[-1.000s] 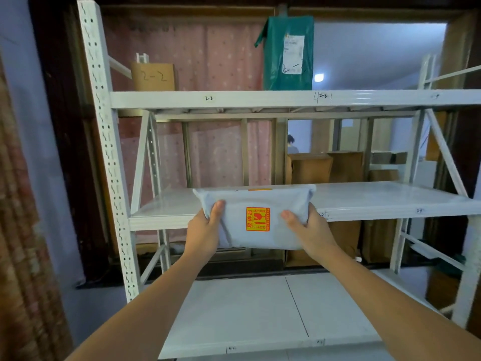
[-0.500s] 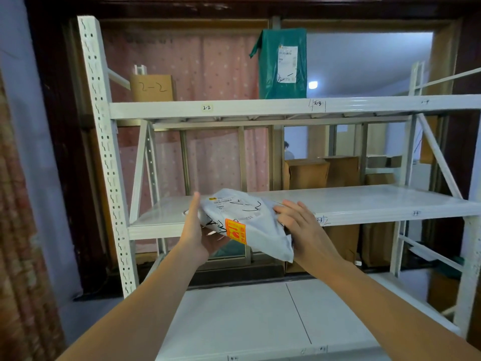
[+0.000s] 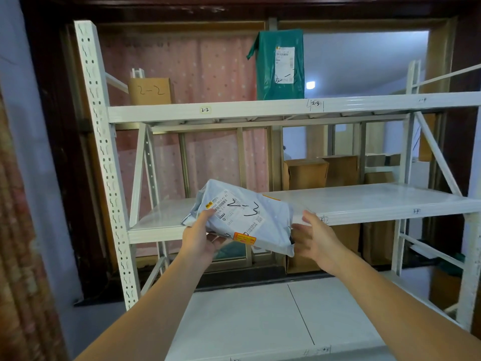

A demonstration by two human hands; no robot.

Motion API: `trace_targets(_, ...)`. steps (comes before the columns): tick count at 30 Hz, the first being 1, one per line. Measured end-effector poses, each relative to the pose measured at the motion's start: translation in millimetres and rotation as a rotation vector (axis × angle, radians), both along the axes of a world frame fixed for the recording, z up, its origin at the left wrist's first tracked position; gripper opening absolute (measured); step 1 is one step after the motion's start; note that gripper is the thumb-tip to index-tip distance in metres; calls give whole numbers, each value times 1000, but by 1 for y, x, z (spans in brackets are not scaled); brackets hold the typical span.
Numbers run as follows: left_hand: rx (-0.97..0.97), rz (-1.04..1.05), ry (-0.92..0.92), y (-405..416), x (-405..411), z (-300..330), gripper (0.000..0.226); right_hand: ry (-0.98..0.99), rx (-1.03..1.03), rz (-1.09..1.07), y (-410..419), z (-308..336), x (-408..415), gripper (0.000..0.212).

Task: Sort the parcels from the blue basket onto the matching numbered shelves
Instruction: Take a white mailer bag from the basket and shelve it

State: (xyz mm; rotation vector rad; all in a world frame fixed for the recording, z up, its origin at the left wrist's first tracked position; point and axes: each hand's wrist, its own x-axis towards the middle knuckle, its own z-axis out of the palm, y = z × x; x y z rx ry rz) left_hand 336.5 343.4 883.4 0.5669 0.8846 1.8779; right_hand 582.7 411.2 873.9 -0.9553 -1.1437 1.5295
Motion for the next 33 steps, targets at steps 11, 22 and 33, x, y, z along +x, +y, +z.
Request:
trace_targets(11,26,-125,185,7,14,-12,44,-153,125,-131,8,-2,-13,49)
trace_targets(22,-11,59,735,21,28,23,38,-195,403,-183,15,18,21,34)
trace_targets(33,-82,89,1021,47,111,30,78,-417,555,-338,27,33,100,38)
